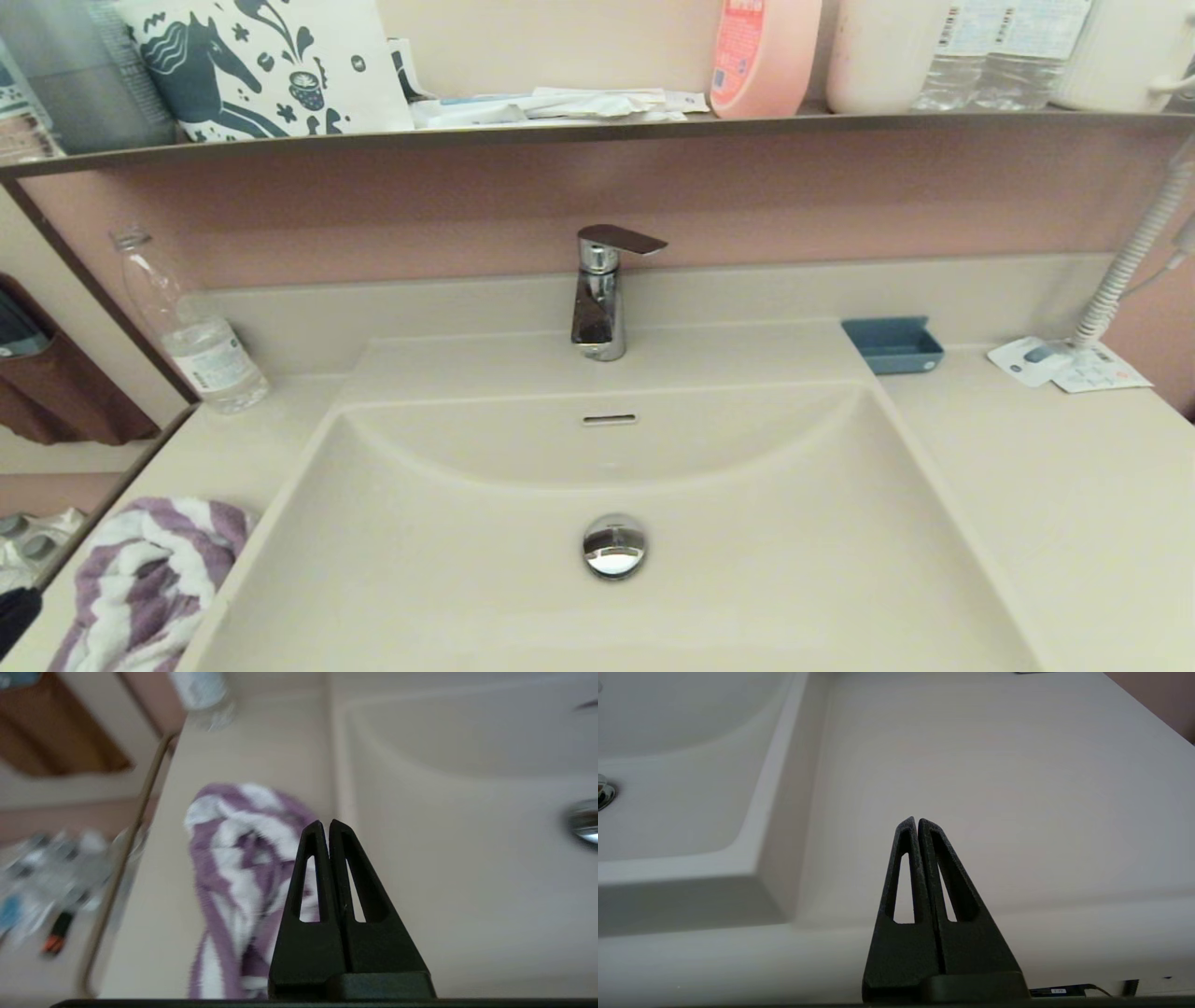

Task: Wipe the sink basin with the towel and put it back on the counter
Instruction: Pick up the cloth

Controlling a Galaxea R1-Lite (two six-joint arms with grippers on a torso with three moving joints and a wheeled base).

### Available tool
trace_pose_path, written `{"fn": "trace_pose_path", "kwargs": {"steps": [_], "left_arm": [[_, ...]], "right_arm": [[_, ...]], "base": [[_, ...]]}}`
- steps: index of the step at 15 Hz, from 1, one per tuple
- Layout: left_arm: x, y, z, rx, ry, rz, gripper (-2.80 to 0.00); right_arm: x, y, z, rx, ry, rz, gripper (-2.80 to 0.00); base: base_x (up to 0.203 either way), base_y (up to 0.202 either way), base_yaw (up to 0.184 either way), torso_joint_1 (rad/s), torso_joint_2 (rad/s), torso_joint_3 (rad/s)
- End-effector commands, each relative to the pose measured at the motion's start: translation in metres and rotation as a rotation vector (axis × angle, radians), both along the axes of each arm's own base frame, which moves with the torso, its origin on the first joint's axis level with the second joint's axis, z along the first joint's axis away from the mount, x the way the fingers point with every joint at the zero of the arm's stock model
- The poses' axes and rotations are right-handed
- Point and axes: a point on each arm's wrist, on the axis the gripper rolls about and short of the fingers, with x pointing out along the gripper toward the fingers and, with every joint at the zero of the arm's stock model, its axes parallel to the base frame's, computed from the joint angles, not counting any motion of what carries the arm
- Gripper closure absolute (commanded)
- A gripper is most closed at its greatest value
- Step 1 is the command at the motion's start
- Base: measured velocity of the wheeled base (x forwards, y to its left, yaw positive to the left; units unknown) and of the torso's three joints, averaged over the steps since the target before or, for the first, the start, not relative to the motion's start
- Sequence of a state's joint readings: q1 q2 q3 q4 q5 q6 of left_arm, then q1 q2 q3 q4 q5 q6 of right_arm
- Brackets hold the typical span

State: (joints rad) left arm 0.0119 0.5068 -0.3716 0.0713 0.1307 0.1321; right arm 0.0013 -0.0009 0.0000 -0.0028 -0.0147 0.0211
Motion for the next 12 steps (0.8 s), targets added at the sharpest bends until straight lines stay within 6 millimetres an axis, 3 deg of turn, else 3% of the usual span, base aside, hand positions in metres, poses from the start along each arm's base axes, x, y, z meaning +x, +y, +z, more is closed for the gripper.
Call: {"fn": "trace_pose_path", "kwargs": {"steps": [1,6,12], "left_arm": [[0.044,0.002,0.004,0.024,0.205,0.045,0.00],[0.090,0.018,0.015,0.049,0.472,0.089,0.00],[0.143,0.100,0.022,-0.011,0.678,0.026,0.00]], "right_arm": [[0.000,0.000,0.000,0.000,0.001,0.001,0.00],[0.000,0.000,0.000,0.000,0.001,0.001,0.00],[0.000,0.000,0.000,0.000,0.001,0.001,0.00]], "base": [[0.000,0.000,0.000,0.000,0.00,0.000],[0.000,0.000,0.000,0.000,0.00,0.000],[0.000,0.000,0.000,0.000,0.00,0.000]]}}
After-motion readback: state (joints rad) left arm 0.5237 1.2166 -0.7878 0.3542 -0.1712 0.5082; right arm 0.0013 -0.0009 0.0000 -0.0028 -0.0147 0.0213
